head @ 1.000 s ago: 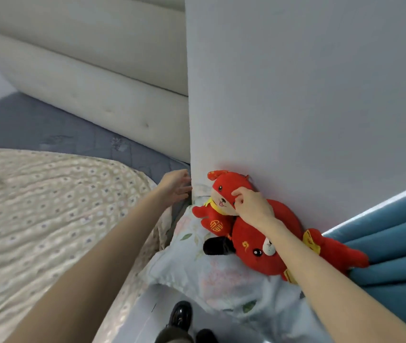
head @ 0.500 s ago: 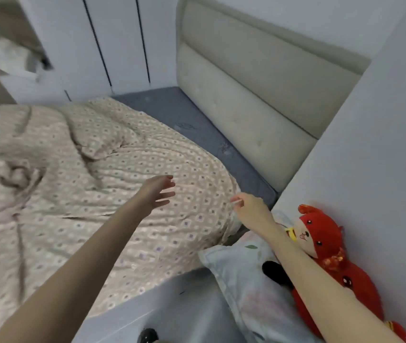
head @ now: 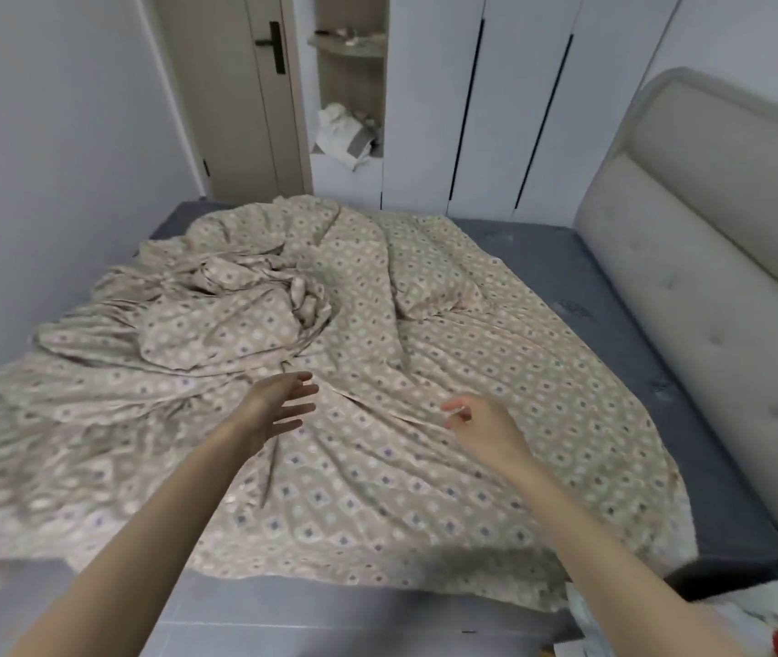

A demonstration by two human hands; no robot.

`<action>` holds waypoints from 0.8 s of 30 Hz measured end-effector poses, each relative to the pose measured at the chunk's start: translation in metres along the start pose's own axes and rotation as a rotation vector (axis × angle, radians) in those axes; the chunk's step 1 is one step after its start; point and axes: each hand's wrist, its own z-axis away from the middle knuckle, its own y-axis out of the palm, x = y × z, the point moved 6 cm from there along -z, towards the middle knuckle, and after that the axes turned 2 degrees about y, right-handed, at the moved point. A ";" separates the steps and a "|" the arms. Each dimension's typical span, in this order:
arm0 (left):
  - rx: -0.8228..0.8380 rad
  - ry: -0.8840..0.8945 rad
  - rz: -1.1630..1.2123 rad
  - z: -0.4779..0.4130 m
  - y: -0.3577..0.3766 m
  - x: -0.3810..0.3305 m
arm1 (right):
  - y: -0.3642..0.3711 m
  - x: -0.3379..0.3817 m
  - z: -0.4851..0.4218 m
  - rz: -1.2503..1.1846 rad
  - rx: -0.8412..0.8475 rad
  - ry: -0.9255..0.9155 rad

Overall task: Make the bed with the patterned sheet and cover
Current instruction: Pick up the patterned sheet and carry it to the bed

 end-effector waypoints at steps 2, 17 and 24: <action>-0.037 -0.006 -0.004 -0.015 -0.048 -0.005 | 0.031 0.034 -0.020 -0.008 0.016 -0.016; -0.217 -0.058 0.098 -0.125 -0.252 -0.029 | 0.208 0.209 -0.192 0.125 0.280 -0.097; -0.272 -0.122 0.107 -0.234 -0.296 -0.044 | 0.269 0.260 -0.328 0.101 0.392 -0.044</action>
